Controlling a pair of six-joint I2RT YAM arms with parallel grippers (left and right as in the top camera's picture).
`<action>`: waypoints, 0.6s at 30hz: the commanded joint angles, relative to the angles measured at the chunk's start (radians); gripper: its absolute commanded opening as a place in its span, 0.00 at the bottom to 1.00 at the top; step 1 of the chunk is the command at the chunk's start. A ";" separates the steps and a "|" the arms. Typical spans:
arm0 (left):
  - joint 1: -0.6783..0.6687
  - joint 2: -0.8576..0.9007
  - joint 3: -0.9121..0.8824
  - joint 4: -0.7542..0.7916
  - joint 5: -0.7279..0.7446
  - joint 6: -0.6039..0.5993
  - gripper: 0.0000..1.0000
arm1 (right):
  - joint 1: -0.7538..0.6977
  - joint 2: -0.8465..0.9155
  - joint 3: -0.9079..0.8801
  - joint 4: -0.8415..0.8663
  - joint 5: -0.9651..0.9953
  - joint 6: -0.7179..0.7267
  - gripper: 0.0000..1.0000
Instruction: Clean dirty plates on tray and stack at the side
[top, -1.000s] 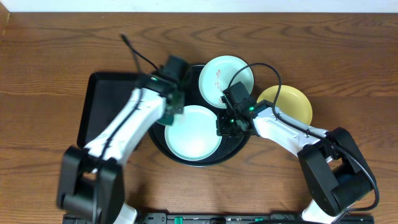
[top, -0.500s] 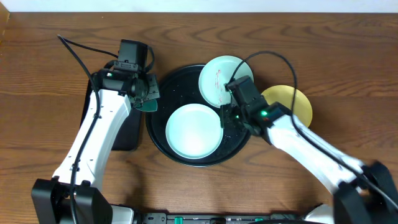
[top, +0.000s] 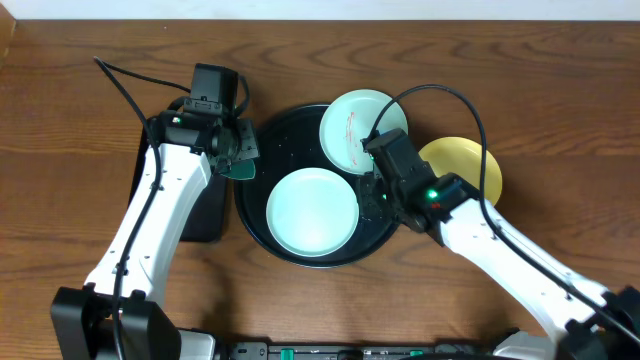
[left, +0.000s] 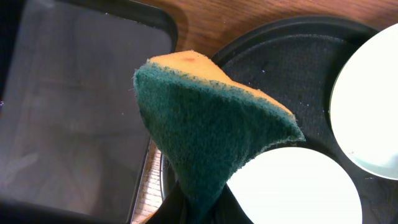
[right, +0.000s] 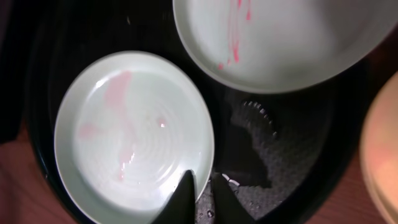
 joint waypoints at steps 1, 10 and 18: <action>0.002 0.000 0.014 0.000 0.006 -0.005 0.07 | -0.013 0.084 0.013 -0.002 -0.103 0.059 0.14; 0.002 0.000 0.014 -0.007 0.007 -0.005 0.07 | -0.013 0.277 0.013 0.078 -0.158 0.109 0.15; 0.002 0.000 0.014 -0.007 0.007 -0.005 0.08 | -0.046 0.336 0.013 0.110 -0.176 0.142 0.01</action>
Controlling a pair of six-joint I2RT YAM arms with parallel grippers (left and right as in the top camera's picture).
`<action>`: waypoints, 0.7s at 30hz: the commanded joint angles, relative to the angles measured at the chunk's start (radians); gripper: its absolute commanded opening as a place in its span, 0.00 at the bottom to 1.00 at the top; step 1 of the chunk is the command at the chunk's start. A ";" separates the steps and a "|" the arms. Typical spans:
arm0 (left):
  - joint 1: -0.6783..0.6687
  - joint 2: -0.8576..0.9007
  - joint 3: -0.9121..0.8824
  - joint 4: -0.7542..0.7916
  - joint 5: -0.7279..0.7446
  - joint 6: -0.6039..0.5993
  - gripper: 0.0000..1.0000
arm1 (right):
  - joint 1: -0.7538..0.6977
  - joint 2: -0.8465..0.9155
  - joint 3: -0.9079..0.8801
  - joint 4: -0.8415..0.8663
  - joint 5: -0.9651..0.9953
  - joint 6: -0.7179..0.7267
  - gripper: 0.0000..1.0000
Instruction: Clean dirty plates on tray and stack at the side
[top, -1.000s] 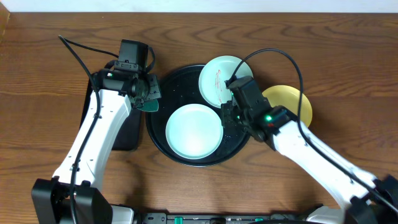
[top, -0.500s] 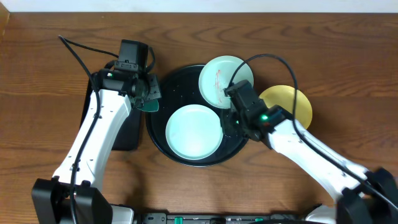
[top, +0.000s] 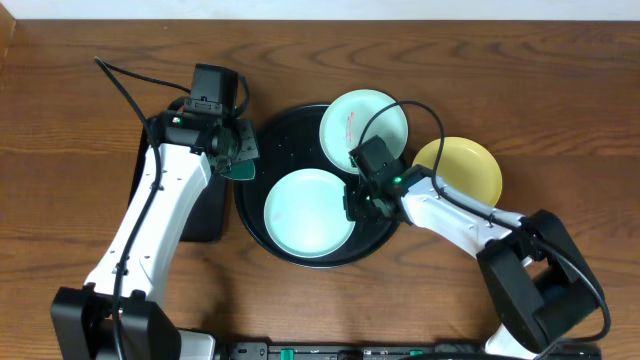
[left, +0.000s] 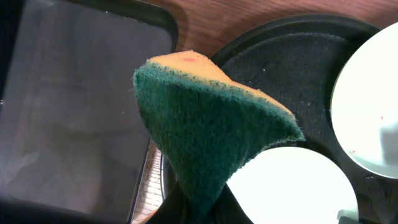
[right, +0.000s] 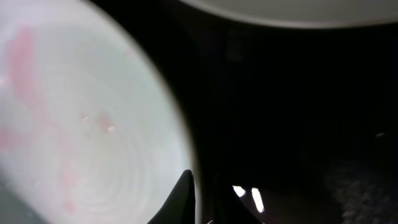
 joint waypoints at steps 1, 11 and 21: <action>0.002 0.000 0.014 -0.003 0.007 -0.005 0.07 | -0.025 0.023 0.013 0.005 -0.031 0.028 0.01; 0.002 0.000 0.014 -0.003 0.006 -0.005 0.07 | -0.027 -0.030 0.028 0.007 -0.085 -0.043 0.01; 0.002 0.000 0.014 -0.002 0.006 -0.005 0.07 | -0.009 -0.299 0.028 -0.064 0.177 -0.167 0.01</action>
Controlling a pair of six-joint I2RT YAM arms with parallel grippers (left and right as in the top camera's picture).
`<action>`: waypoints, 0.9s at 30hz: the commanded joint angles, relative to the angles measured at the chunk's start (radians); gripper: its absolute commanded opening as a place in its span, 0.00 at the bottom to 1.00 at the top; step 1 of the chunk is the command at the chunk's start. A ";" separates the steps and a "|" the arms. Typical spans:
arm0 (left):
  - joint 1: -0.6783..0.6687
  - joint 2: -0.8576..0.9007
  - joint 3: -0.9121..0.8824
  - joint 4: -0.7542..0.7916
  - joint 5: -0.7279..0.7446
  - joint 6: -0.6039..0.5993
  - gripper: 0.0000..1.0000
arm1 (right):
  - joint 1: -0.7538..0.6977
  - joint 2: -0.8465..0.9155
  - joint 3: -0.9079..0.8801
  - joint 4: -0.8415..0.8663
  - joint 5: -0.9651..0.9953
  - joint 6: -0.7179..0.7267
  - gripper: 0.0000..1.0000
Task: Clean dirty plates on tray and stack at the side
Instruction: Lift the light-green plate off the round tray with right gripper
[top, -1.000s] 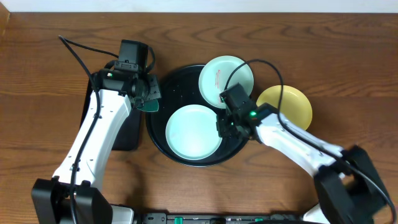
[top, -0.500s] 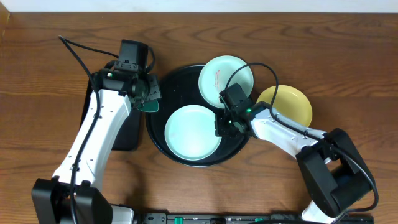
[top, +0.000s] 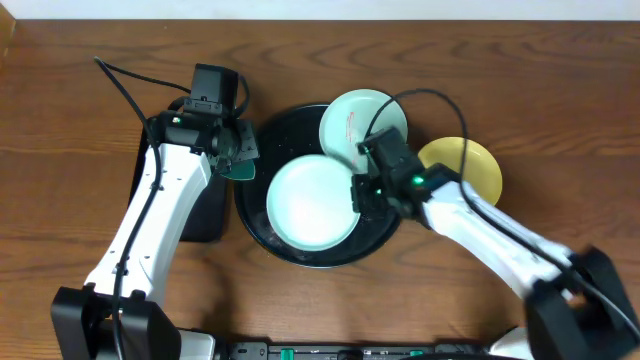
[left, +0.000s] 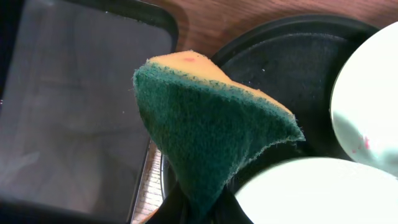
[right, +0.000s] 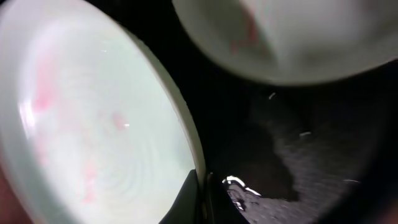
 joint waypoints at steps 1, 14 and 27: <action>0.002 0.000 0.014 -0.003 0.006 -0.005 0.08 | 0.015 -0.106 0.026 -0.018 0.163 -0.094 0.01; 0.002 0.000 0.014 -0.003 0.006 -0.005 0.08 | 0.217 -0.196 0.026 -0.023 0.742 -0.269 0.01; 0.002 0.000 0.014 -0.003 0.006 -0.005 0.07 | 0.451 -0.196 0.026 0.169 1.262 -0.573 0.01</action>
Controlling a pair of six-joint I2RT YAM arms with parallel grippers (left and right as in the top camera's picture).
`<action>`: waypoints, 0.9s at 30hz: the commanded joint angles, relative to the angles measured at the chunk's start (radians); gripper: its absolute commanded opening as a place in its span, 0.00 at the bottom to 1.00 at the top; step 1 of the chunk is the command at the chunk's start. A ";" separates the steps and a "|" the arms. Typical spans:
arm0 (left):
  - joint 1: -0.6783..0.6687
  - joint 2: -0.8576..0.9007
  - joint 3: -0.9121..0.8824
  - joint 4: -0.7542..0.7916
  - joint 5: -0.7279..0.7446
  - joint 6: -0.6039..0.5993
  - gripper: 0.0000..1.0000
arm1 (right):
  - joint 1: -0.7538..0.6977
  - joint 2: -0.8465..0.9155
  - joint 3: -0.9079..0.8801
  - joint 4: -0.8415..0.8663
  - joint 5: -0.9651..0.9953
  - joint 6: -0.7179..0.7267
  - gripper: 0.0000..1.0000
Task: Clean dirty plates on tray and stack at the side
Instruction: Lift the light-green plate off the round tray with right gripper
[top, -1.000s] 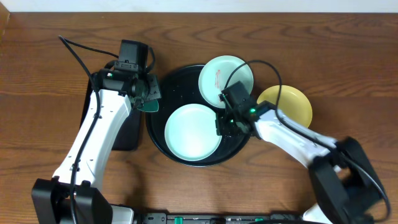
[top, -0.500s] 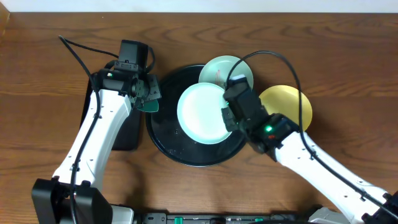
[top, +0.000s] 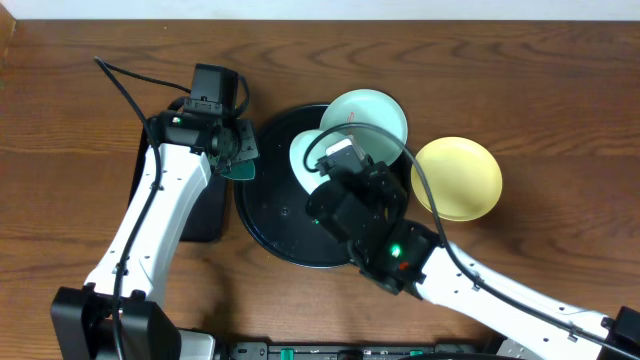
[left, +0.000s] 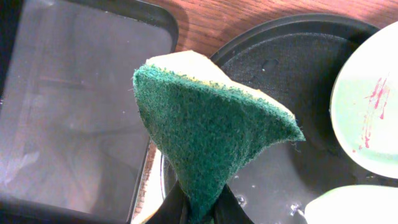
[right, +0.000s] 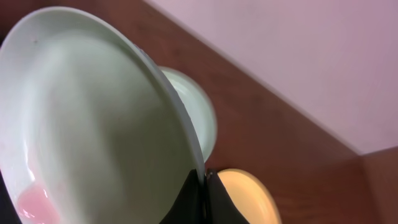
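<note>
My right gripper is shut on the rim of a pale green plate and holds it steeply tilted above the round black tray; a pink smear shows at its low edge. This plate shows in the overhead view beside my raised right arm. A second pale green plate with red streaks lies at the tray's back right, also in the left wrist view. My left gripper is shut on a green and yellow sponge, hovering at the tray's left rim.
A yellow plate lies on the wooden table right of the tray. A black rectangular tray sits on the left, under my left arm. Water drops glint on the round tray's floor.
The front plate, then tipped up with one edge in the tray, now hangs clear of the tray in my right gripper, which stands much higher. The left arm and sponge have not moved.
Both green plates lay flat in the tray with my right gripper open above the front plate's right rim. It then stood low at that rim, then shut on it with the plate tilted. Now the plate is held up. The left gripper kept the sponge throughout.
</note>
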 joint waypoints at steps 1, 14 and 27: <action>0.002 0.000 0.014 -0.003 0.006 -0.005 0.08 | 0.041 -0.024 0.016 0.072 0.220 -0.148 0.01; 0.002 0.000 0.014 -0.003 0.006 -0.005 0.08 | 0.082 -0.024 0.016 0.266 0.386 -0.326 0.01; 0.002 0.000 0.014 -0.003 0.006 -0.005 0.07 | 0.081 -0.023 0.016 -0.040 0.027 0.043 0.01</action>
